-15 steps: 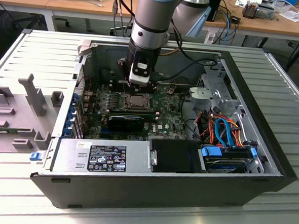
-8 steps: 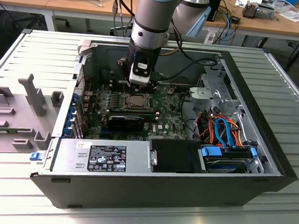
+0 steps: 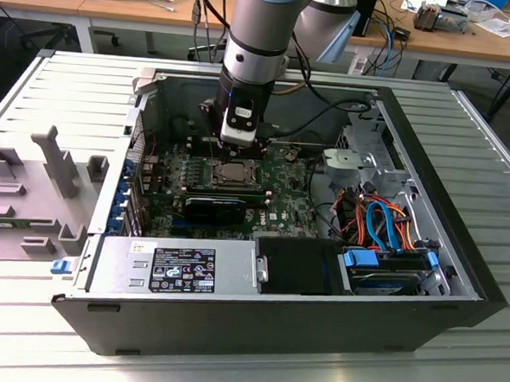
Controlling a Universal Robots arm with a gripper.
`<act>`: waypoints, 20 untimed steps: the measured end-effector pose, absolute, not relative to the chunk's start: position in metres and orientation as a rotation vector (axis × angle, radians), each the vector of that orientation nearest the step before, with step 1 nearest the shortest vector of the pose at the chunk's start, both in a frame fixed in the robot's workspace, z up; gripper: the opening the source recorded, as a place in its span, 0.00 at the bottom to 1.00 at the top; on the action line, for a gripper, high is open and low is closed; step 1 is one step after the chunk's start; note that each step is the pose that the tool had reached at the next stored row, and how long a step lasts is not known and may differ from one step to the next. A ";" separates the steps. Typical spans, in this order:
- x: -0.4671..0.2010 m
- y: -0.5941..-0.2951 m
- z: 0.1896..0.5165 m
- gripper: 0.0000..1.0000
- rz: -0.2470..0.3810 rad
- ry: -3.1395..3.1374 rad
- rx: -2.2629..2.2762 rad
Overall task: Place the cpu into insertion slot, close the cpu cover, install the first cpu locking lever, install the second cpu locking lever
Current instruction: 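Install the first cpu locking lever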
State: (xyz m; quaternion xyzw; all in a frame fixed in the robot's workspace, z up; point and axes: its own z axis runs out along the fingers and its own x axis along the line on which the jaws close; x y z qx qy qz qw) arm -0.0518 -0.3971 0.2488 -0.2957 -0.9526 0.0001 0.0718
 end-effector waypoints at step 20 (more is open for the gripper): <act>-0.052 -0.397 0.249 0.11 0.000 -2.871 -0.863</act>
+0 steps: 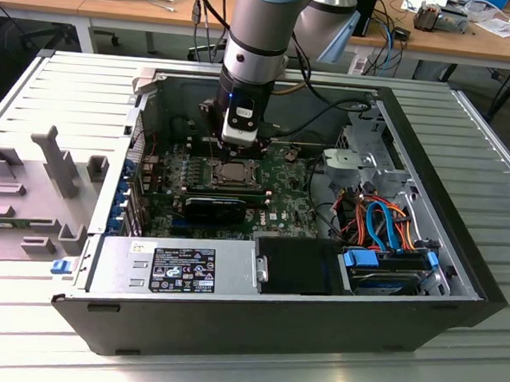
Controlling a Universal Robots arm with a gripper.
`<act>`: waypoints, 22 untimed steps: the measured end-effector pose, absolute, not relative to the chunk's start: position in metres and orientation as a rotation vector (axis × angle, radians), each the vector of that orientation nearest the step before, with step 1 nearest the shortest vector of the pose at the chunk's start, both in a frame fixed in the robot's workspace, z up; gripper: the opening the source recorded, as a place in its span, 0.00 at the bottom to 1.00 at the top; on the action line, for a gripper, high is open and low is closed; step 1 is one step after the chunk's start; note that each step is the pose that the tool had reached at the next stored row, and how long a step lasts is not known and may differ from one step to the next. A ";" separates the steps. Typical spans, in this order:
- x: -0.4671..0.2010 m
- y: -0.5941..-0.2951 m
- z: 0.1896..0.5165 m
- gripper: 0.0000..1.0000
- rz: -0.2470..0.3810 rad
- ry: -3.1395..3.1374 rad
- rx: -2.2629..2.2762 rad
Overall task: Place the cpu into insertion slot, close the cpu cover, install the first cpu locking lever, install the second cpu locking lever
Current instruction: 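Install the first cpu locking lever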
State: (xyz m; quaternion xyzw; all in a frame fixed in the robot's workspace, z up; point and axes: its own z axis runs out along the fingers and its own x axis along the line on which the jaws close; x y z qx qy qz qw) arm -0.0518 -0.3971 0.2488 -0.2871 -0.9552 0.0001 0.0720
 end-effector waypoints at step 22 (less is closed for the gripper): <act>-0.052 -0.397 0.249 0.11 0.004 -2.884 -0.817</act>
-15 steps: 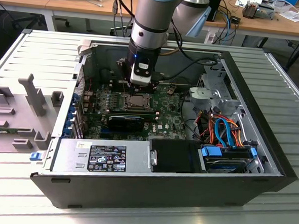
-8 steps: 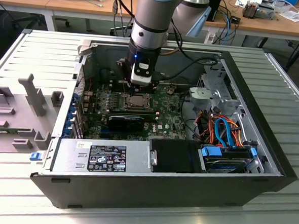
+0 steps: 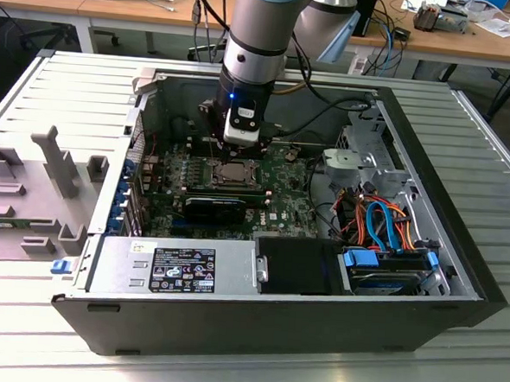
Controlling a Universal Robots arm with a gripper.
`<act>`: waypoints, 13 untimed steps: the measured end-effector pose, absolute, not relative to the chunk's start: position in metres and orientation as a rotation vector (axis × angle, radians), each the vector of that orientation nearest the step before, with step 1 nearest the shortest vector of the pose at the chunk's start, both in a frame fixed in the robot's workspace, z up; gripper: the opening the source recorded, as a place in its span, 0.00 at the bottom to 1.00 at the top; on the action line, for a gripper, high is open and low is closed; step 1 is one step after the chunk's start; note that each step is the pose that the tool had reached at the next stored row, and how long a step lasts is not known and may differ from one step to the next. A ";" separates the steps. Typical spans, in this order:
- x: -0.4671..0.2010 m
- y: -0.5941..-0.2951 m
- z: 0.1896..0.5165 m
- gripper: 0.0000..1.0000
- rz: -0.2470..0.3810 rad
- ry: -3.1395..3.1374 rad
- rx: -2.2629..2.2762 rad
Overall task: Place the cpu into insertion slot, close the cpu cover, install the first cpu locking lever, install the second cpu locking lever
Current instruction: 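Install the first cpu locking lever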
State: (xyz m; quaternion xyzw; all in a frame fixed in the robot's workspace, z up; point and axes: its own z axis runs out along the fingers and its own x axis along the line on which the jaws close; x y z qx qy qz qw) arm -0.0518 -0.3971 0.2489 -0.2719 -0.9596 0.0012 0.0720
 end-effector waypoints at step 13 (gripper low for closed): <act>-0.052 -0.397 0.249 0.11 0.005 -2.890 -0.797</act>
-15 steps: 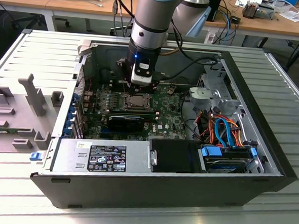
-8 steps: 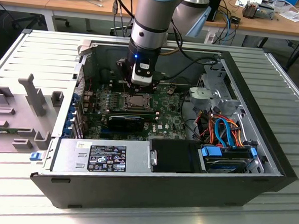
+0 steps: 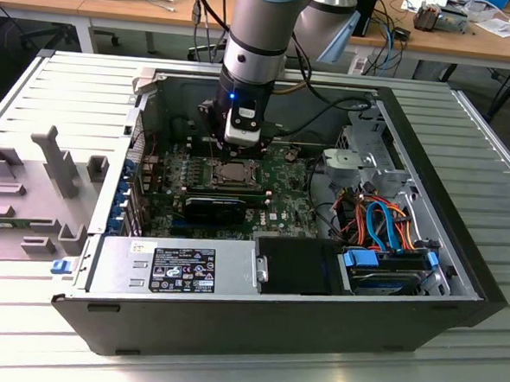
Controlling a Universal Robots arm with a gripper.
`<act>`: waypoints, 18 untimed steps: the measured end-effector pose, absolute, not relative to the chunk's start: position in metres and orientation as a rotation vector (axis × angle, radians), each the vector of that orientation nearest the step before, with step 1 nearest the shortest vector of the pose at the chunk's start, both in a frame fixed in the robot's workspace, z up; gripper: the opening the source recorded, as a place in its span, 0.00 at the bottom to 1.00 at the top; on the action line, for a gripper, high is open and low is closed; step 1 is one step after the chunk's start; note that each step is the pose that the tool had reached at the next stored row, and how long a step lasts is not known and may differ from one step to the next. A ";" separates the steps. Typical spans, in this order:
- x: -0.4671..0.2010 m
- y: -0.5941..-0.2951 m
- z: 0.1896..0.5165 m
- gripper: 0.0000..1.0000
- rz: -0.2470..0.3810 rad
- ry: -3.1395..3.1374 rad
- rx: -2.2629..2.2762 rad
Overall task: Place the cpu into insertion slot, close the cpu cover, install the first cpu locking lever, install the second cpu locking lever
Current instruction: 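Install the first cpu locking lever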
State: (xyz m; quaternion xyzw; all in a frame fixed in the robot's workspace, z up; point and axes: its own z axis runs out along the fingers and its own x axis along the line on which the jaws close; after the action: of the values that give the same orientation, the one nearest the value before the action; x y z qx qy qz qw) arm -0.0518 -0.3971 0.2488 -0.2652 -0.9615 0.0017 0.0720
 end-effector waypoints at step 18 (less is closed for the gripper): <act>-0.052 -0.397 0.249 0.11 0.007 -2.895 -0.778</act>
State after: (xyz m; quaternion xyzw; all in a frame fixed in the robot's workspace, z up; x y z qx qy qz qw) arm -0.0518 -0.3971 0.2489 -0.2587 -0.9633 0.0023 0.0720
